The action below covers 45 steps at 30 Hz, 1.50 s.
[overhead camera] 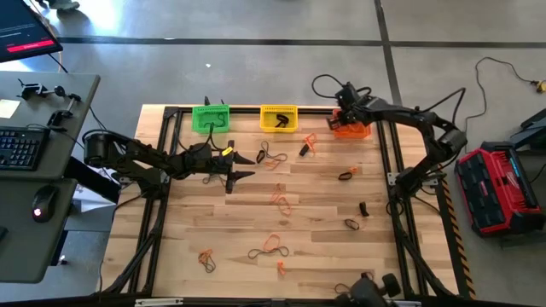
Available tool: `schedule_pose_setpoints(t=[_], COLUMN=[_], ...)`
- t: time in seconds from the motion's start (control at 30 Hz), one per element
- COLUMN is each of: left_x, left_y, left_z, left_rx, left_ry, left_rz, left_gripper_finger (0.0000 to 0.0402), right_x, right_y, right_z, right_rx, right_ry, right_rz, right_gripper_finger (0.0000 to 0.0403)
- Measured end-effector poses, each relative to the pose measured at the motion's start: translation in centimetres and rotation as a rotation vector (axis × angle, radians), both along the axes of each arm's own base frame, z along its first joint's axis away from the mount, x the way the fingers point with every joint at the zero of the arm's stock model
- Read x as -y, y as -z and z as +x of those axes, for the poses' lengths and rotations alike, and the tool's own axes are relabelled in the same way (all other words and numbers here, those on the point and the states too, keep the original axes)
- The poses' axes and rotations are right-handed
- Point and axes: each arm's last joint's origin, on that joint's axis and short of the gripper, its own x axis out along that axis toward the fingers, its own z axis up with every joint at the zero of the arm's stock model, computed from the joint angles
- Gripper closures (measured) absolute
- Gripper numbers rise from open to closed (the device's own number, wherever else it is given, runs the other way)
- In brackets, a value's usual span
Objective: Sort rubber bands into baskets
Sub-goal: Put the black rubber band into the yellow bin
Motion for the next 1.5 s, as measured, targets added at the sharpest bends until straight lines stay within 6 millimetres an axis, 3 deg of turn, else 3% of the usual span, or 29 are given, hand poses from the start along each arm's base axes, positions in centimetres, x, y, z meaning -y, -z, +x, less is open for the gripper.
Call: schedule_pose_setpoints(t=[0.13,0.5,1.33,1.5], left_x=[0.0,0.0,0.0,0.0], left_y=[0.0,0.3,0.4,0.4], left_z=[0.0,-0.1,-0.1,-0.1], left_rx=[-0.003,-0.027,-0.041,-0.042], left_ry=[0.000,-0.004,-0.004,-0.004], left_rz=[-0.001,-0.025,-0.028,-0.028], left_gripper_finger=[0.0245,0.0245,0.0245,0.0245], right_x=[-0.2,-0.5,-3.1,-5.0], right_y=[0.0,-0.7,-2.1,0.2], right_z=[0.8,2.2,6.5,6.6], right_rx=[0.039,0.133,0.248,0.308], right_ry=[-0.037,-0.113,-0.280,-0.309], right_rz=[-0.039,-0.114,-0.278,-0.301], right_gripper_finger=[0.0396,0.0400,0.0403,0.0403])
